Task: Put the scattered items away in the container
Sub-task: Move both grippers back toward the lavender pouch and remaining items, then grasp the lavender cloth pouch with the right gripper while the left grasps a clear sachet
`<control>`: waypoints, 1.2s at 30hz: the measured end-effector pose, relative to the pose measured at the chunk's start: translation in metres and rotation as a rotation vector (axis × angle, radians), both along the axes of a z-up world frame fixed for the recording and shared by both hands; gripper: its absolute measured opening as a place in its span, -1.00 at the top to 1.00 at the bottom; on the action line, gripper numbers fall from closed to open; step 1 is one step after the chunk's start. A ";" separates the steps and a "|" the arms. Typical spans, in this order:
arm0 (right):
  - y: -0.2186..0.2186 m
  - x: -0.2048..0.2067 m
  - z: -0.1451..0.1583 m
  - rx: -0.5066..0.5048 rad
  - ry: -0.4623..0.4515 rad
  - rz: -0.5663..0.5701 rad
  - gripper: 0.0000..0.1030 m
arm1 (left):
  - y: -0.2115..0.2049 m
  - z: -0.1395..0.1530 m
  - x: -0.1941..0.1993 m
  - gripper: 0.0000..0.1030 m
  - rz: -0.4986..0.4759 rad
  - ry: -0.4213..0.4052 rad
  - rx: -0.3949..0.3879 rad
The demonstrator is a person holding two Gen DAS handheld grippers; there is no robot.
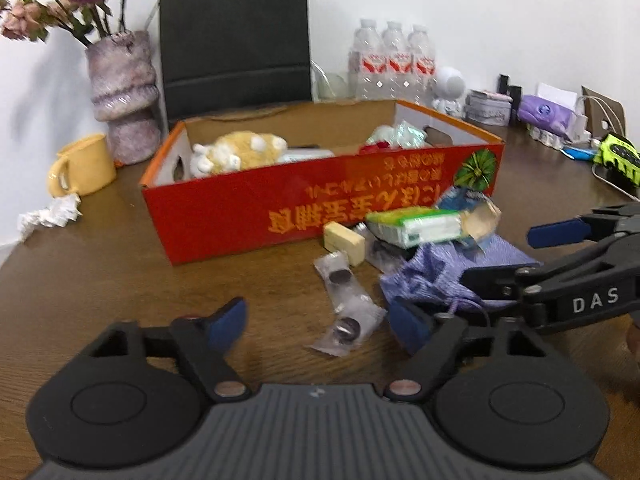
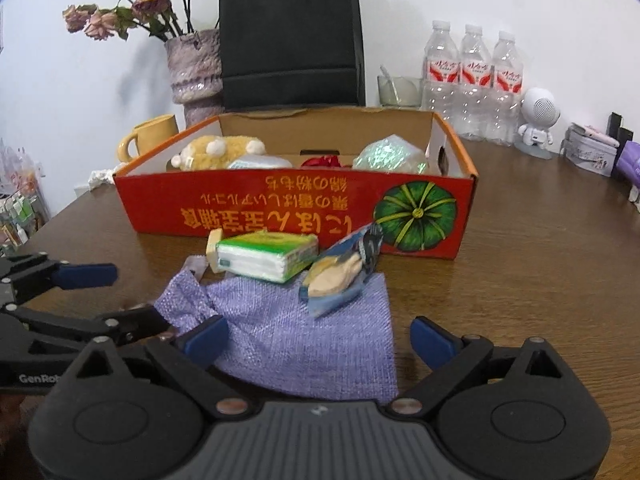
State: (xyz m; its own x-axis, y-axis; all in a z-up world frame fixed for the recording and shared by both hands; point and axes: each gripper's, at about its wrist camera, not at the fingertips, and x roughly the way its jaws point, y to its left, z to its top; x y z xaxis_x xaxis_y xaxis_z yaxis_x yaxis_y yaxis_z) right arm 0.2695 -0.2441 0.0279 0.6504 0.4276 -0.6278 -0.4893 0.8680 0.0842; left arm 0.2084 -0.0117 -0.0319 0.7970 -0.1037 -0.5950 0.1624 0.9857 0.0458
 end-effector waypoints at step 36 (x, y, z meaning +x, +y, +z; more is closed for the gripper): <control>-0.035 -0.045 0.037 0.192 -0.127 -0.017 0.91 | 0.001 0.028 -0.035 0.68 -0.022 -0.093 -0.085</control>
State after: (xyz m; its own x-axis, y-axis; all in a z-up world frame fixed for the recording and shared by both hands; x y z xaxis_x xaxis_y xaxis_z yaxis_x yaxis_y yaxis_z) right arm 0.2248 -0.2791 0.0650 0.7268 0.5200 -0.4487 -0.4924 0.8499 0.1875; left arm 0.1730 -0.0103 -0.0042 0.8453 -0.1687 -0.5069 0.1829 0.9829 -0.0220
